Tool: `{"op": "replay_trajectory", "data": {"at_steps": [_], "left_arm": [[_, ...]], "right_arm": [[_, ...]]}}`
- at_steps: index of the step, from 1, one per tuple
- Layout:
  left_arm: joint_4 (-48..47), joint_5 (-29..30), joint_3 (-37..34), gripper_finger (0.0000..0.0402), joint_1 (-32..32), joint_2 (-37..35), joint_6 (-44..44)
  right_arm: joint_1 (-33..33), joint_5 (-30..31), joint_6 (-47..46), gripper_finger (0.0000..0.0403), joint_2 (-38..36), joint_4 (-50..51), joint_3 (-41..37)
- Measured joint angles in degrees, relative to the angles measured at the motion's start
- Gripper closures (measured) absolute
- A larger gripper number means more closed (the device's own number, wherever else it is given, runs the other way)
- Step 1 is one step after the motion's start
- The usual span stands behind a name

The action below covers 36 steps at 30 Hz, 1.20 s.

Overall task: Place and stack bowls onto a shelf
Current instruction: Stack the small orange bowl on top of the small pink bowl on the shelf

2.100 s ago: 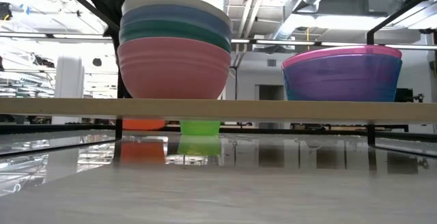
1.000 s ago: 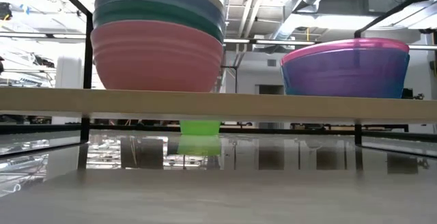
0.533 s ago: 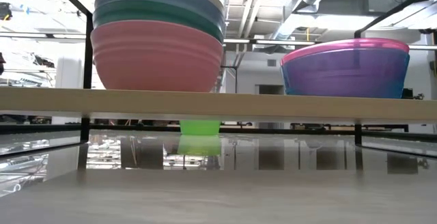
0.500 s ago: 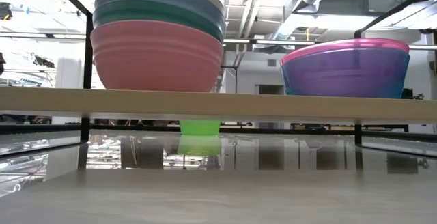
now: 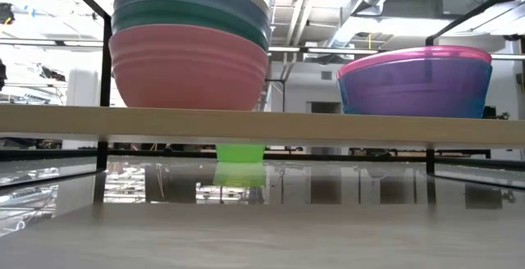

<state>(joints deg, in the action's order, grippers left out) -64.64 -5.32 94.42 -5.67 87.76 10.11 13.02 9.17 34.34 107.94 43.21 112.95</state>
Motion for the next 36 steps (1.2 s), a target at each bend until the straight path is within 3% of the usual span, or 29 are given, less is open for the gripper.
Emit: {"op": "replay_trajectory", "data": {"at_steps": [11, 22, 36], "left_arm": [[-1.92, -0.21, 2.07, 0.0401, 2.14, 1.50, 0.72], [0.47, -5.04, 2.05, 0.0401, 3.08, 1.50, 2.95], [0.75, -6.14, 2.05, 0.0401, 3.07, 1.50, 5.04]], "right_arm": [[0.48, -0.07, -2.71, 0.0241, -0.07, 6.59, 0.04], [1.21, -0.59, -0.58, 0.0310, -0.15, 7.00, 0.11], [2.42, -0.25, 11.61, 0.0274, -0.11, 5.48, 0.04]]}}
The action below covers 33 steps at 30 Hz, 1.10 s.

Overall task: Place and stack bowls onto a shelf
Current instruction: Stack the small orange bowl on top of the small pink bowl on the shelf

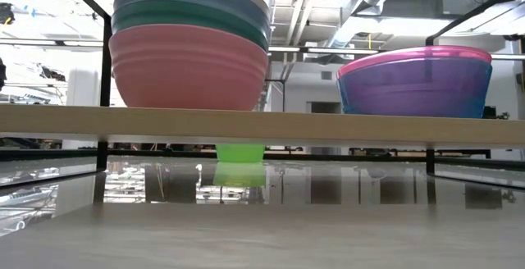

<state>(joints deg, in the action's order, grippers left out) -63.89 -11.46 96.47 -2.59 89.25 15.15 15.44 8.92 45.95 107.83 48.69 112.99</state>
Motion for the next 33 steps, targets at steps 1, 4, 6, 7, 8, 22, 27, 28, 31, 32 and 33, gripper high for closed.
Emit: {"op": "replay_trajectory", "data": {"at_steps": [1, 4, 6, 7, 8, 22, 27, 28, 31, 32, 33], "left_arm": [[0.05, -0.23, 0.00, 0.0401, 0.03, -0.01, 0.21], [0.32, 0.39, 0.00, 0.0401, 0.03, -0.09, 0.41], [-0.03, 1.62, 0.00, 0.0401, 0.03, -0.09, 0.75], [-0.35, 2.45, 0.00, 0.0401, 0.03, -0.09, 0.91], [-0.58, 2.82, 0.00, 0.0401, 0.03, -0.09, 1.25], [-0.91, 0.52, 0.02, 0.0401, 1.21, -0.13, 6.77], [-1.94, 2.67, 0.02, 0.0401, 2.22, -0.13, 8.28], [-2.09, 2.77, 0.00, 0.0401, 2.38, -0.13, 8.67], [-1.69, 2.08, 0.02, 0.0401, 3.17, -0.13, 10.43], [-1.59, 2.10, 0.02, 0.0401, 3.50, -0.06, 11.15], [-1.53, 2.39, 0.00, 0.0401, 3.88, 0.01, 11.55]], "right_arm": [[0.02, -0.03, 0.76, 0.0269, 0.02, -0.71, 0.00], [0.01, 0.00, 2.53, 0.0254, 0.32, -1.66, -0.02], [-0.24, -0.01, 2.56, 0.0248, 0.98, -1.84, -0.02], [-0.31, 0.13, 2.56, 0.0246, 1.19, -1.84, -0.02], [-0.32, 0.21, 2.60, 0.0245, 1.31, -1.86, -0.08], [-0.73, -0.04, 3.76, 0.0261, 1.23, -1.02, -0.06], [-0.73, 0.73, 3.69, 0.0292, 2.41, -0.18, 0.01], [-0.62, 0.66, 3.70, 0.0299, 2.47, 0.40, 0.00], [-0.48, 0.52, 3.65, 0.0327, 3.64, 1.61, 0.14], [-0.48, 0.76, 3.63, 0.0338, 4.01, 2.29, 0.15], [-0.44, 1.57, 3.67, 0.0349, 4.19, 3.54, 0.01]]}}
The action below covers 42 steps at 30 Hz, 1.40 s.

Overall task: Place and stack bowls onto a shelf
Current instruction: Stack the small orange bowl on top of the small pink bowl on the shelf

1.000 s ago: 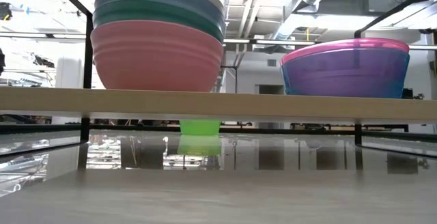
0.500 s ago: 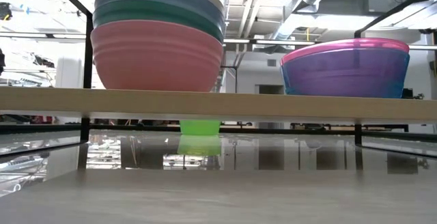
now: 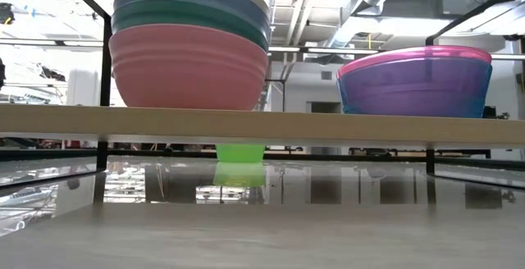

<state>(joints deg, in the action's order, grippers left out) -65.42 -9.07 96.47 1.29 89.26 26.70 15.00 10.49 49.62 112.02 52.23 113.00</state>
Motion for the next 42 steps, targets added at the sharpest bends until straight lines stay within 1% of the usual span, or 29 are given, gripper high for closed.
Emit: {"op": "replay_trajectory", "data": {"at_steps": [3, 5, 7, 12, 18, 20, 24, 26, 31, 33, 36, 38, 42], "left_arm": [[-0.14, 0.96, 0.00, 0.0401, 0.72, 0.08, 0.83], [0.26, 2.35, 0.00, 0.0401, 1.04, 0.70, 1.28], [0.40, 1.86, -0.01, 0.0401, 0.92, 1.08, 1.16], [0.27, 2.94, 0.04, 0.0401, 0.93, 0.82, 0.76], [1.11, 3.18, 0.07, 0.0401, 1.00, 0.30, -0.79], [1.21, 2.90, 0.07, 0.0395, 1.00, 0.10, -0.79], [1.26, 2.01, 0.07, 0.0360, 1.02, -0.45, -0.38], [1.28, 1.34, 0.07, 0.0333, 1.08, -0.78, 0.06], [1.67, 1.87, 0.09, 0.0262, 1.57, -0.91, 0.04], [1.48, 3.28, 0.15, 0.0235, 1.91, -0.97, 0.05], [0.00, 7.89, 1.53, 0.0202, 2.45, -0.97, -0.26], [-0.26, 10.58, 2.66, 0.0185, 2.59, -1.04, -0.66], [-1.48, 13.12, 5.20, 0.0160, 2.61, -1.04, -0.87]], "right_arm": [[0.06, 3.67, 0.31, 0.0382, 2.32, -1.47, 0.20], [0.50, 5.69, 0.61, 0.0383, 2.66, -0.74, -0.05], [0.71, 6.83, 0.58, 0.0383, 3.10, -1.14, -0.03], [1.30, 9.35, 0.41, 0.0383, 3.11, -1.36, -0.03], [1.84, 10.23, -2.09, 0.0383, 3.12, 0.99, 2.62], [1.98, 10.41, -2.78, 0.0383, 3.13, 0.93, 2.87], [2.23, 10.51, -4.53, 0.0383, 3.18, 1.88, 3.86], [2.23, 10.53, -5.11, 0.0383, 3.18, 2.44, 4.35], [2.23, 10.66, -6.11, 0.0383, 3.18, 3.29, 4.82], [2.23, 10.73, -6.47, 0.0383, 3.18, 3.24, 4.82], [2.17, 10.93, -7.65, 0.0383, 3.18, 3.50, 4.84], [2.20, 11.14, -8.10, 0.0383, 3.16, 4.08, 4.84], [2.21, 11.38, -9.39, 0.0383, 3.14, 4.66, 4.84]]}}
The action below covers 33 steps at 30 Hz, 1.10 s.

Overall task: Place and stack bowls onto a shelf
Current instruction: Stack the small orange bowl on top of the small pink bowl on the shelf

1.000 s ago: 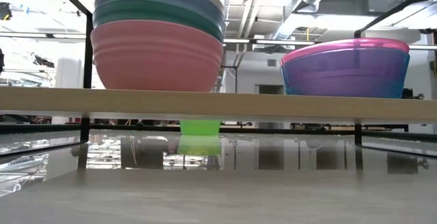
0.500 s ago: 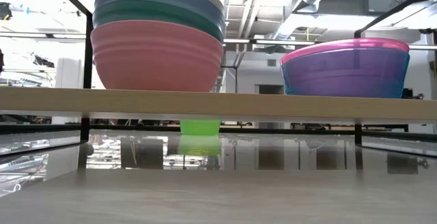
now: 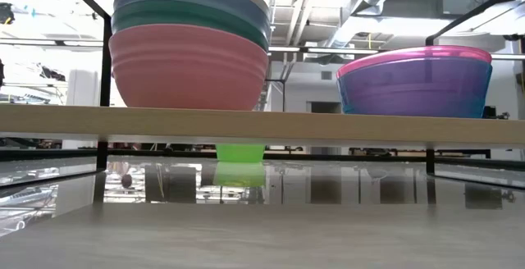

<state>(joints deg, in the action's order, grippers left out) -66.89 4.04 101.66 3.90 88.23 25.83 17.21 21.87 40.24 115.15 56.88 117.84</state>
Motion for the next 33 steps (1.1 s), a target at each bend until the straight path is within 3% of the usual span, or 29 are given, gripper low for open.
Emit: {"op": "replay_trajectory", "data": {"at_steps": [7, 15, 22, 27, 33], "left_arm": [[-5.39, 8.47, 6.61, 0.0150, -0.02, 0.00, -0.17], [-12.17, 14.22, 14.59, 0.0151, -0.04, -0.46, -6.65], [-17.21, 12.45, 14.90, 0.0151, -0.04, -2.77, -11.65], [-18.03, 8.66, 14.34, 0.0151, 0.28, -5.25, -14.15], [-16.85, 6.78, 14.34, 0.0151, 1.60, -7.03, -15.39]], "right_arm": [[0.34, 1.41, -4.90, 0.0383, -1.63, 3.18, 0.06], [2.41, 1.28, -25.66, 0.0383, -8.95, 12.34, 0.07], [9.99, -0.74, -50.04, 0.0383, -12.27, 21.15, -1.04], [16.28, -0.93, -59.74, 0.0383, -12.26, 20.06, -6.07], [18.93, -1.03, -67.08, 0.0383, -11.78, 14.68, -14.44]]}}
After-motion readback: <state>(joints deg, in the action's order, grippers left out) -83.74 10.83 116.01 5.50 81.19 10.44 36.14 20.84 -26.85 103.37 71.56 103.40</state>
